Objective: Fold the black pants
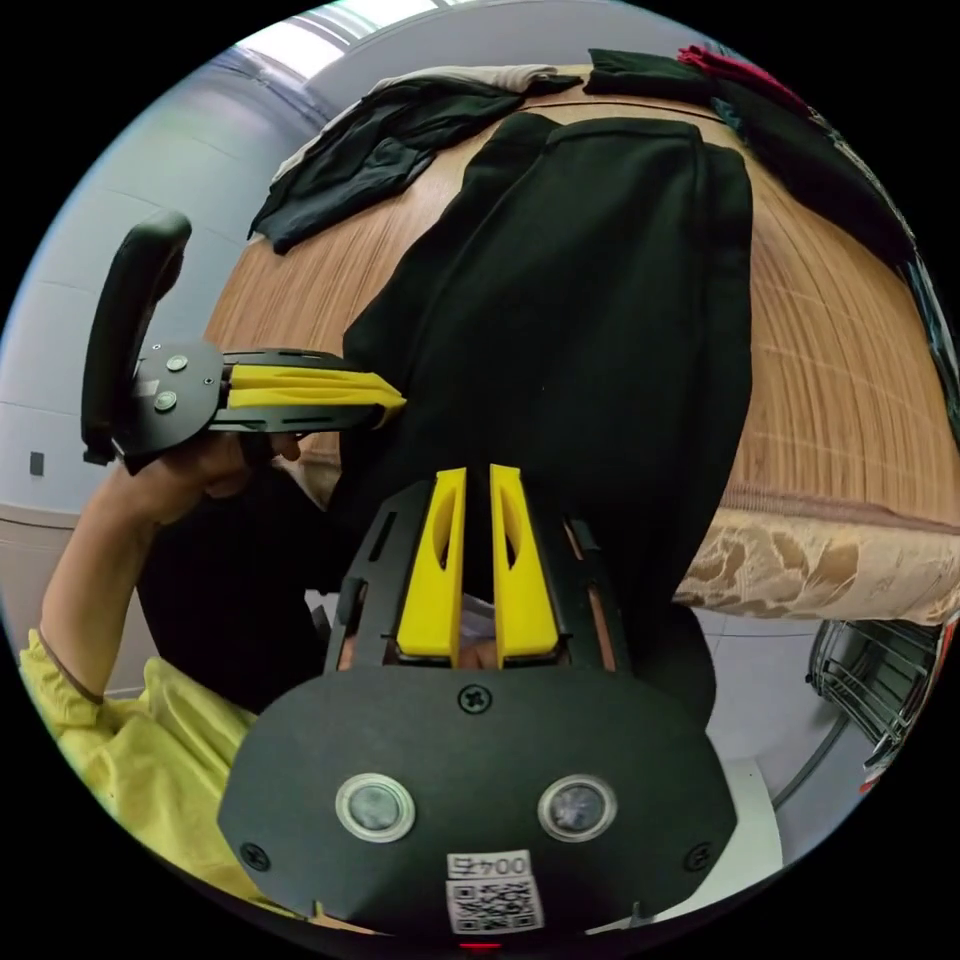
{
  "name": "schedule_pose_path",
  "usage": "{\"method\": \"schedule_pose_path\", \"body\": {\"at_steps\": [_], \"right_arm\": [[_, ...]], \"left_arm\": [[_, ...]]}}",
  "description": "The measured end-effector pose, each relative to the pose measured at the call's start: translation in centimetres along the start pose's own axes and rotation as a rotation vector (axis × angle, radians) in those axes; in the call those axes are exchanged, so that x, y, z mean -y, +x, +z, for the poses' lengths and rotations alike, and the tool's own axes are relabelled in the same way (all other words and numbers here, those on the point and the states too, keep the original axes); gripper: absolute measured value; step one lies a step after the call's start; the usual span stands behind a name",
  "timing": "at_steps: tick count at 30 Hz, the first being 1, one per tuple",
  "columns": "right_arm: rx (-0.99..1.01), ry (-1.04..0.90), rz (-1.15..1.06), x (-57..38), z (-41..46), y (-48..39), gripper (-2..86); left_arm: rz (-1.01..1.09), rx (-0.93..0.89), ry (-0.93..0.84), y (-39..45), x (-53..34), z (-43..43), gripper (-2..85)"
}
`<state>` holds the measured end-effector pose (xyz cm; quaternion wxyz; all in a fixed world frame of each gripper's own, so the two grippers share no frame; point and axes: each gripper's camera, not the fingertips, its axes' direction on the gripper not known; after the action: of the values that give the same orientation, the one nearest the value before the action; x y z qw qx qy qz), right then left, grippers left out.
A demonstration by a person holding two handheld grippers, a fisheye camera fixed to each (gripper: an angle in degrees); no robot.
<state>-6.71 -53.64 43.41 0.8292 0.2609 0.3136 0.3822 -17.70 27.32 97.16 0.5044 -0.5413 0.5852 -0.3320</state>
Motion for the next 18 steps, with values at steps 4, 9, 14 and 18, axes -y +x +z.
{"method": "schedule_pose_path", "body": {"at_steps": [4,9,14,18], "right_arm": [[0.021,0.035,-0.02,-2.7,0.2,0.1,5.1],[0.009,0.212,-0.007,-4.3,-5.0,1.8,5.3],[0.06,0.479,0.102,-2.1,-11.2,6.4,7.4],[-0.007,0.505,0.144,3.5,-12.8,9.3,8.2]], "left_arm": [[-0.041,-0.163,0.075,-1.9,-3.8,1.1,2.3],[-0.14,-0.488,0.209,-8.0,-5.3,0.2,3.3],[-0.24,-0.628,0.424,-14.1,-2.9,-0.2,5.6],[-0.259,-0.609,0.385,-17.0,2.2,2.6,7.4]]}}
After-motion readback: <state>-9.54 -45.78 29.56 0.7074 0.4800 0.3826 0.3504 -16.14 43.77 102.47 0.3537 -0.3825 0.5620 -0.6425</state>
